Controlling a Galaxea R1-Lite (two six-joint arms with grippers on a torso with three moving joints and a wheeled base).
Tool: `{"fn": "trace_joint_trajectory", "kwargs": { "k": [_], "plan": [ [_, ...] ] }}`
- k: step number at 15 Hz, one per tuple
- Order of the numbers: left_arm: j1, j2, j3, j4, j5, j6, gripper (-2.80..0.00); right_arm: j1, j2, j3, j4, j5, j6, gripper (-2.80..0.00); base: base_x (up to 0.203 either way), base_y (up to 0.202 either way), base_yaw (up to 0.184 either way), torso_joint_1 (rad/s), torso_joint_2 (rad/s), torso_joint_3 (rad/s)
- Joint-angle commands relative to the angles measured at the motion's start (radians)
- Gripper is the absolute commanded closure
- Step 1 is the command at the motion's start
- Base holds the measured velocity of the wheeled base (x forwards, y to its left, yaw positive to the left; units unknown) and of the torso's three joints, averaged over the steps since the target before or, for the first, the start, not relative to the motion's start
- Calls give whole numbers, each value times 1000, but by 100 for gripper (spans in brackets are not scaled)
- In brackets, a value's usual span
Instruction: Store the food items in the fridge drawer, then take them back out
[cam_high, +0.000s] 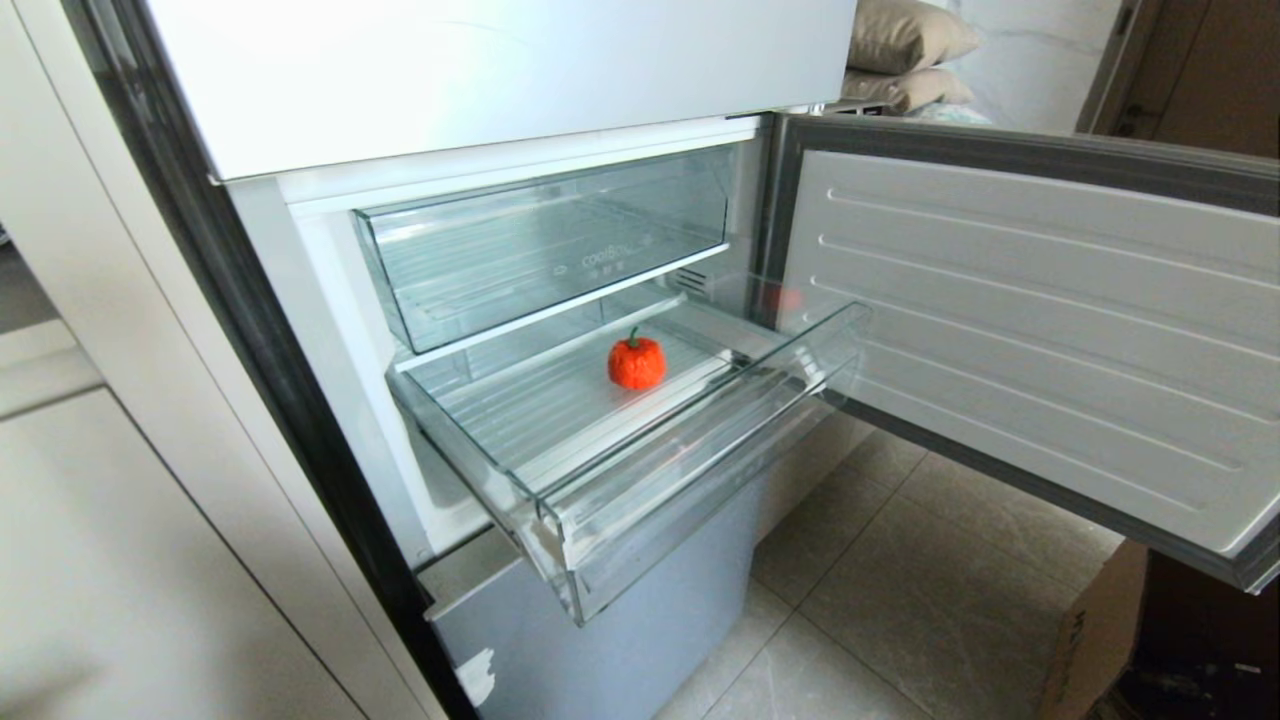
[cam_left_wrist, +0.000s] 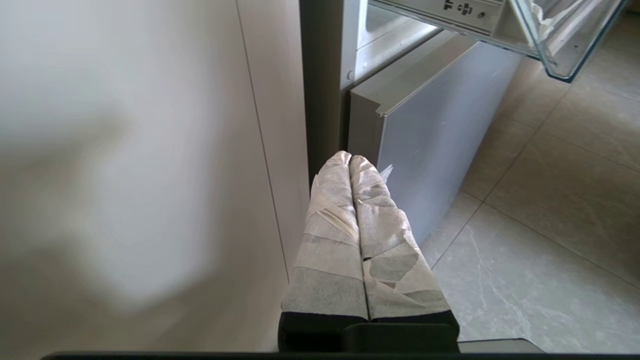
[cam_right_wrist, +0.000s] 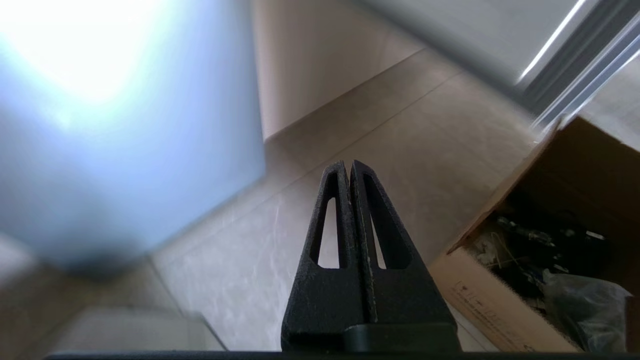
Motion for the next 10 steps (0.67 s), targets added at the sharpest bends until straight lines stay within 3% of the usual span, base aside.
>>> {"fn": "trace_joint_trajectory", "kwargs": {
  "k": [1, 5, 10],
  "plan": [
    [0, 0, 0, 1, 0, 0, 0, 5, -176, 84, 18, 33, -9, 0, 0, 0, 0, 0, 0, 0],
    [0, 0, 0, -1, 0, 1, 0, -29, -379, 102, 57, 76, -11, 0, 0, 0, 0, 0, 0, 0],
    [0, 0, 0, -1, 0, -3, 0, -34, -382, 104, 61, 65, 2, 0, 0, 0, 0, 0, 0, 0]
  ]
}}
